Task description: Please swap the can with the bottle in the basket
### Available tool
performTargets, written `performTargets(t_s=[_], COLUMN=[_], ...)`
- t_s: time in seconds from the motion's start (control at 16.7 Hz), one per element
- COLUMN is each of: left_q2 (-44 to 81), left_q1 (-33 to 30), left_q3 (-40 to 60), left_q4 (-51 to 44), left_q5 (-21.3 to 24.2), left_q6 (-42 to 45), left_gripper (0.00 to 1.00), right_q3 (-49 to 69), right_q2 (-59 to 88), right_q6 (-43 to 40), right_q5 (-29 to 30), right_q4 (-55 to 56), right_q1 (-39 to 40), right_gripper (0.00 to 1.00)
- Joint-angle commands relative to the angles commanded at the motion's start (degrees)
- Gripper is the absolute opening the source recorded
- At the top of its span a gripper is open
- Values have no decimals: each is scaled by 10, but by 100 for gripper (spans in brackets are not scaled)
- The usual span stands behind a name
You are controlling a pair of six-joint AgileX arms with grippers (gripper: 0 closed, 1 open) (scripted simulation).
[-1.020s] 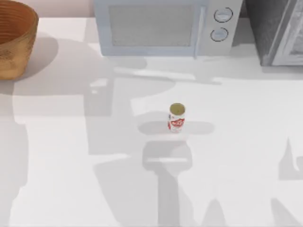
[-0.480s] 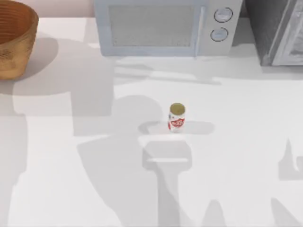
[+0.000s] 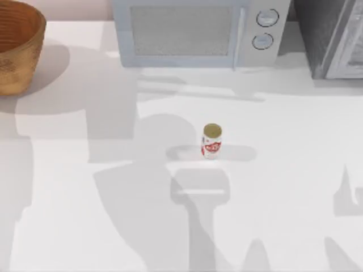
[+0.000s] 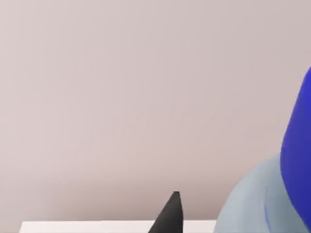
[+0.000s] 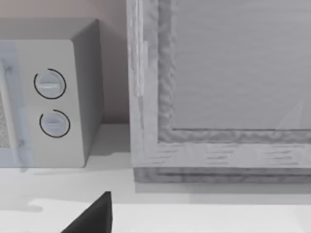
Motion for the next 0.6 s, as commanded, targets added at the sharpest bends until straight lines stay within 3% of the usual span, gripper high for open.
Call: performTargets(t_s=[0.24, 0.6], left_q2=[0, 0], left_q1=[0, 0], left_q3=[0, 0], left_q4=[0, 0], left_q5=[0, 0], left_q6=[0, 0], left_gripper=[98, 100], right_q3=[0, 0], right_q2=[0, 0], right_q6=[0, 0], right_q5=[0, 0], right_q4=[0, 0], right_q1=[0, 0], right_gripper=[100, 100])
